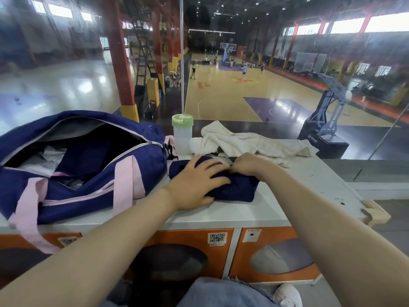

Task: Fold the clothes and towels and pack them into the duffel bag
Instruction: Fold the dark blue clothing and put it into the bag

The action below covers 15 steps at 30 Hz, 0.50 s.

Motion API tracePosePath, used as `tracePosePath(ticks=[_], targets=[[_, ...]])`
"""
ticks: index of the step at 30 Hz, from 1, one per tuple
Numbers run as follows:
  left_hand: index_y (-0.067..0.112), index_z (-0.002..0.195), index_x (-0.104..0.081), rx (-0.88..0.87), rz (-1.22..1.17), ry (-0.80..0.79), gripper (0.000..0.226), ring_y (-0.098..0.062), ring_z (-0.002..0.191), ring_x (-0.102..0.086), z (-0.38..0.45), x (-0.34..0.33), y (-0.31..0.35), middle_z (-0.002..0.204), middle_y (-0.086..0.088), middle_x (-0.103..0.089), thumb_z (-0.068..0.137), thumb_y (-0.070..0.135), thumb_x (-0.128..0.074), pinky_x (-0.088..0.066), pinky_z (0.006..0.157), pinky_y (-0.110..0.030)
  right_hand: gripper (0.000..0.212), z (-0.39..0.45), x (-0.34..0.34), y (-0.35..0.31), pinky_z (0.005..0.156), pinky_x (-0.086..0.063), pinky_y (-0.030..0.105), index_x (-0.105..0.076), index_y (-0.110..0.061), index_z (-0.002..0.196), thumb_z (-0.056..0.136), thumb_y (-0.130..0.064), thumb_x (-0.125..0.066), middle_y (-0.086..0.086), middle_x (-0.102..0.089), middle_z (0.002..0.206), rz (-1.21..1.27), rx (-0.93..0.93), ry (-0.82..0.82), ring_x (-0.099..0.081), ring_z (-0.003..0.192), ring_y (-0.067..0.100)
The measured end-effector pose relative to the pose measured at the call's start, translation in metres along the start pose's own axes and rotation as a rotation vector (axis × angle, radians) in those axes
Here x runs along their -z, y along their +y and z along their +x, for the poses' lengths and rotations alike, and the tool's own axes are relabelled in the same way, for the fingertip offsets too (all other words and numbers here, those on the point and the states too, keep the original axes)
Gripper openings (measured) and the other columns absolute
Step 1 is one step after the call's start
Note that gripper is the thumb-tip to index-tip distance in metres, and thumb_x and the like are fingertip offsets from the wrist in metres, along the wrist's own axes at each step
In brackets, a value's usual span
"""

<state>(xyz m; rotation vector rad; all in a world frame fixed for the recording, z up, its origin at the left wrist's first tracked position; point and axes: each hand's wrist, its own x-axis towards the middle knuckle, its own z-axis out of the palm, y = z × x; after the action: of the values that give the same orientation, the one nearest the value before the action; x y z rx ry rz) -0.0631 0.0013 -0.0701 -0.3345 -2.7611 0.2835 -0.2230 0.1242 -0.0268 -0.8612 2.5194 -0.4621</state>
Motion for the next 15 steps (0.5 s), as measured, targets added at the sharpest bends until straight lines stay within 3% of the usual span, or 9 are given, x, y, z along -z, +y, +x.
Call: tracePosePath(ticks=[3,5,8,12,13,15], targets=[[0.028,0.124,-0.059,0.247,-0.429,0.015,0.038,-0.012,0.122,-0.048,-0.003,0.006,-0.015,0.137,0.005,-0.053,0.087,0.022,-0.059,-0.041,0.101,-0.033,0.027,-0.003,0.001,0.011,0.059,-0.037,0.028,-0.059,-0.014,0.077,0.083,-0.039,-0.065,0.001,-0.058,0.075,0.030,0.064,-0.008,-0.051,0.069,0.017],[0.030,0.110,-0.064,0.453,-0.645,0.003,0.031,-0.011,0.102,-0.058,-0.005,0.008,-0.028,0.120,0.006,-0.063,0.088,0.011,-0.053,-0.045,0.088,-0.027,0.034,-0.003,0.000,0.014,0.059,-0.034,0.028,-0.049,-0.018,0.068,0.082,-0.042,-0.067,-0.002,-0.051,0.068,0.039,0.111,-0.003,-0.045,0.065,0.015],[0.035,0.091,-0.061,0.702,-0.614,-0.023,0.026,-0.017,0.097,-0.060,-0.002,0.003,-0.046,0.104,0.008,-0.066,0.089,0.012,-0.049,-0.047,0.083,-0.032,0.035,0.002,-0.005,0.017,0.067,-0.038,0.029,-0.056,-0.015,0.077,0.083,-0.048,-0.067,-0.001,-0.055,0.076,0.006,0.171,0.029,-0.051,0.074,0.017],[0.025,0.107,-0.054,0.989,-0.480,-0.007,0.021,-0.023,0.105,-0.054,0.009,-0.009,-0.044,0.117,0.001,-0.060,0.090,0.013,-0.050,-0.047,0.086,-0.039,0.038,0.001,-0.018,0.024,0.083,-0.044,0.033,-0.058,-0.012,0.109,0.089,-0.045,-0.061,0.002,-0.062,0.106,-0.122,0.207,0.094,-0.056,0.097,0.022],[0.023,0.113,-0.052,0.969,-0.332,0.060,0.029,-0.025,0.110,-0.050,0.010,-0.010,-0.039,0.121,0.000,-0.057,0.089,0.008,-0.051,-0.046,0.089,-0.040,0.038,0.000,-0.023,0.027,0.087,-0.044,0.034,-0.055,-0.014,0.116,0.091,-0.043,-0.059,0.004,-0.060,0.114,-0.137,0.220,0.096,-0.056,0.102,0.023],[0.021,0.112,-0.055,0.733,-0.131,0.280,0.038,-0.025,0.111,-0.047,0.014,-0.009,-0.029,0.119,0.001,-0.055,0.083,-0.002,-0.049,-0.040,0.093,-0.040,0.043,-0.001,-0.030,0.030,0.094,-0.042,0.035,-0.047,-0.017,0.132,0.095,-0.039,-0.054,0.008,-0.054,0.128,-0.141,0.251,0.085,-0.054,0.112,0.026]])
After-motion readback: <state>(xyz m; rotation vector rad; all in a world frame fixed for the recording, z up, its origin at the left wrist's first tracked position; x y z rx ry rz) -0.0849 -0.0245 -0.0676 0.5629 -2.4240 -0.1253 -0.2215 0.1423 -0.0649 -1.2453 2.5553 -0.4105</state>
